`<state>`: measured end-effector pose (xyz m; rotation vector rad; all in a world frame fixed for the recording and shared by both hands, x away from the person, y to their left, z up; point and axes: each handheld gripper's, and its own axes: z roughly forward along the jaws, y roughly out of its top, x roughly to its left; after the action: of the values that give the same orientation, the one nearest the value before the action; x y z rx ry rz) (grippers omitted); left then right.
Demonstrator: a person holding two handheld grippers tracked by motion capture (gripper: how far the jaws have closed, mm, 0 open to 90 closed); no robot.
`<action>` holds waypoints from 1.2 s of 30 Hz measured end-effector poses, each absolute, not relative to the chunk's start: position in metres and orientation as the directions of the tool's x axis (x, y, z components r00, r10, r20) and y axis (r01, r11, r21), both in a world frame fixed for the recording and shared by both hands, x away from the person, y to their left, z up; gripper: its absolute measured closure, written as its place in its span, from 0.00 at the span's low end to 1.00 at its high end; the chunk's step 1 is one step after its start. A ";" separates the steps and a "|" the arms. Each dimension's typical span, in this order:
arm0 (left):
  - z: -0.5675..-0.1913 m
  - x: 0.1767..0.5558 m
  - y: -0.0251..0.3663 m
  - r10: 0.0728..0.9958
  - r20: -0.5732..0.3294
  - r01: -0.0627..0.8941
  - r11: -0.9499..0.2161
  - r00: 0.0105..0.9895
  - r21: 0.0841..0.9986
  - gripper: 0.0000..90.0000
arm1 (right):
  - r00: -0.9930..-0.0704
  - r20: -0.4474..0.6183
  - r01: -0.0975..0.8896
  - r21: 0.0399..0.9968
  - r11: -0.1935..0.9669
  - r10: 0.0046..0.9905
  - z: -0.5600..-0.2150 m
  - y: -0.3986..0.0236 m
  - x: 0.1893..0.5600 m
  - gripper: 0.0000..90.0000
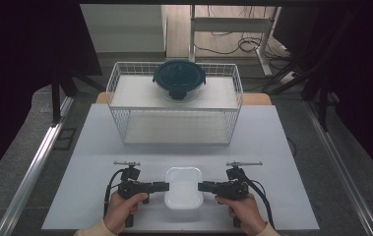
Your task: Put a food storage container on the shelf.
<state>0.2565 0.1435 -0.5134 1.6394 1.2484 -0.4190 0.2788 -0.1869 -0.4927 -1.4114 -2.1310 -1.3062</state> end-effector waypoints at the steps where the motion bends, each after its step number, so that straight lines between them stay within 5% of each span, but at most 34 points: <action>1: -0.513 0.256 0.144 0.526 -0.745 0.868 0.027 0.410 0.497 0.79 | -0.489 0.641 0.837 0.535 0.113 0.591 -0.492 -0.187 0.277 0.78; 36: -0.499 0.248 0.148 0.567 -0.671 0.804 0.025 0.478 0.594 0.88 | -0.582 0.575 0.756 0.642 0.124 0.575 -0.481 -0.186 0.269 0.89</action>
<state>0.2476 0.1484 -0.4991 1.6546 1.1961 -0.2770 0.2688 -0.1857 -0.4806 -1.3286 -2.2076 -1.4476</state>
